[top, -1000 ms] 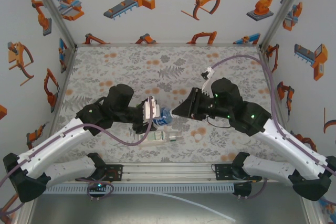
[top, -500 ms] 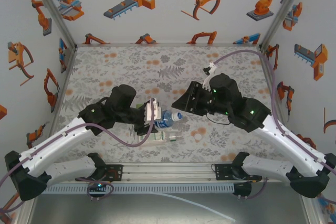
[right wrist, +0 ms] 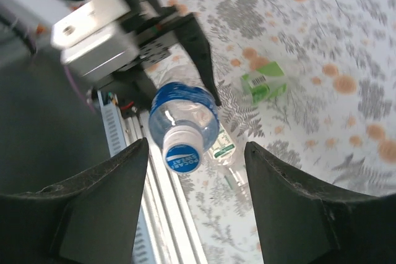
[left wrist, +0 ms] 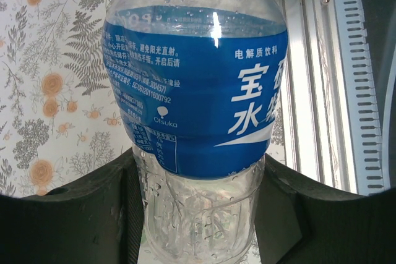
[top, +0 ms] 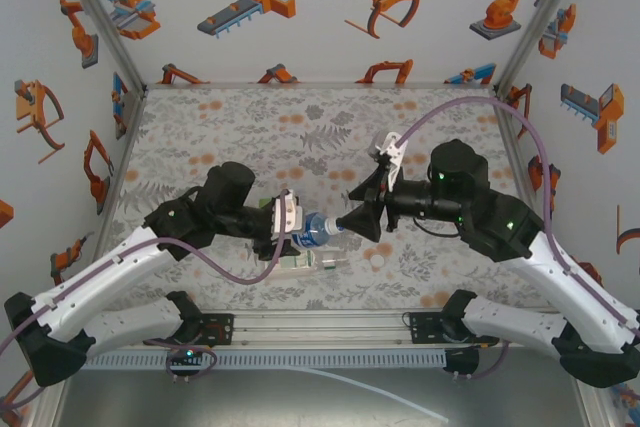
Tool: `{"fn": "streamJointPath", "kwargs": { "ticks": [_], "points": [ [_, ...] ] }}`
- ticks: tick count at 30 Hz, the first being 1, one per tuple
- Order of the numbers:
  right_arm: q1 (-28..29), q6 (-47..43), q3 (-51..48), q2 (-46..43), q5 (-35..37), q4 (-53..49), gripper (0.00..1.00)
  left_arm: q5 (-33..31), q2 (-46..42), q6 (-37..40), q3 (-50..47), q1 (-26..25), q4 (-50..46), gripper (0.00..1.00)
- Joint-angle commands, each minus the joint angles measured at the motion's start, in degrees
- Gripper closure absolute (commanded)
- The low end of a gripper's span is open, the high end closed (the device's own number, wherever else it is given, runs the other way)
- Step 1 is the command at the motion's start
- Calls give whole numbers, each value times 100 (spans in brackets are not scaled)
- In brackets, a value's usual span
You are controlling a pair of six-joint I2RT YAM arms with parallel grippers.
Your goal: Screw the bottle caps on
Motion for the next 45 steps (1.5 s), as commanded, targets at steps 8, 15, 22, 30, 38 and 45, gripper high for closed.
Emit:
{"fn": "streamJointPath", "kwargs": {
  "ticks": [8, 15, 22, 30, 38, 45],
  "points": [
    [1, -2528, -24, 192, -1463, -112, 42, 391, -140, 27, 68, -11, -60, 100],
    [18, -2535, -260, 174, -1386, -17, 51, 372, -176, 26, 64, -11, -75, 100],
    [36, -2529, -352, 148, -1415, 17, 57, 373, -173, 30, 62, -13, -73, 100],
    [49, -2451, -385, 190, -1477, 168, 64, 369, -140, 13, 88, -11, -74, 100],
    [124, 23, -644, 218, -424, 706, 100, 334, -100, -32, 74, -11, -14, 100],
    [136, 4902, -564, 441, 1532, 493, 100, 104, 2, -87, 99, -13, 104, 100]
  ]
}}
